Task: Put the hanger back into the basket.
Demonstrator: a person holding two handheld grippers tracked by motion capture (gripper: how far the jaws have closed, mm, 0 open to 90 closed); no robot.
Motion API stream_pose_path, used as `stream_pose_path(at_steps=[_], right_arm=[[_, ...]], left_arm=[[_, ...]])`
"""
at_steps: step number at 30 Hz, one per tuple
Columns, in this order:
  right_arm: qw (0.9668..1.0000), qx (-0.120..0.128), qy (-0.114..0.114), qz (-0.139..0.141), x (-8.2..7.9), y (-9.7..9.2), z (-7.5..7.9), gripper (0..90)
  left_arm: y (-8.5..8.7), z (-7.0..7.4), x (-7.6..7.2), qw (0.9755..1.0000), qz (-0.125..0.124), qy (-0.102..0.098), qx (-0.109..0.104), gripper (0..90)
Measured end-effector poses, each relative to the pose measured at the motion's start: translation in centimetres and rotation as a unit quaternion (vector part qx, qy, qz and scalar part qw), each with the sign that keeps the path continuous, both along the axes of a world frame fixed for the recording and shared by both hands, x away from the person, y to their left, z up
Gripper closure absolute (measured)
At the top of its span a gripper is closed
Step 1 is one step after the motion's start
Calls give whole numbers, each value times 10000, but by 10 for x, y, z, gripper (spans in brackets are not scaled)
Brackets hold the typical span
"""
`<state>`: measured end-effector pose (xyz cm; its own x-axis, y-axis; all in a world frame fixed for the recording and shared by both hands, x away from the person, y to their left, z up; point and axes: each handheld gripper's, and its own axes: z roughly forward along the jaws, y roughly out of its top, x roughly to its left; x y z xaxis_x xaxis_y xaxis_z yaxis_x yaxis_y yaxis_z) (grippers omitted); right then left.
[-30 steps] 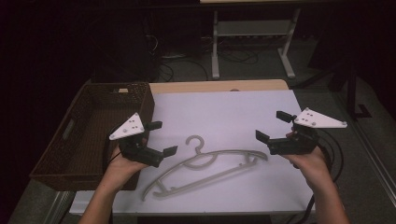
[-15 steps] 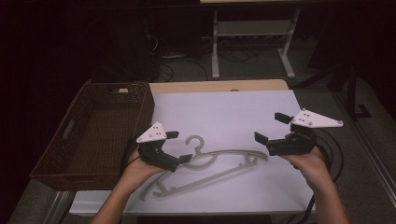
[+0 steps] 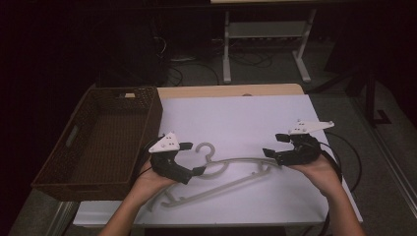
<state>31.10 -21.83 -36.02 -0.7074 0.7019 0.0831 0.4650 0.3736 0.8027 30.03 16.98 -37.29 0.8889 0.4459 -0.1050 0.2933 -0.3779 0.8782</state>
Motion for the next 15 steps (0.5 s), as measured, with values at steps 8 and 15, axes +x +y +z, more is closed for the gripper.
stream_pose_path(at_steps=[8, 15], right_arm=[[9981, -406, 465, -9, 11, -9, -24, 519], [9930, -600, 1018, -65, 22, -17, -45, 687]], left_arm=[[0, 0, -1, 10000, -22, 21, -22, 64], [1, 0, -1, 10000, -31, 36, -37, 64]])
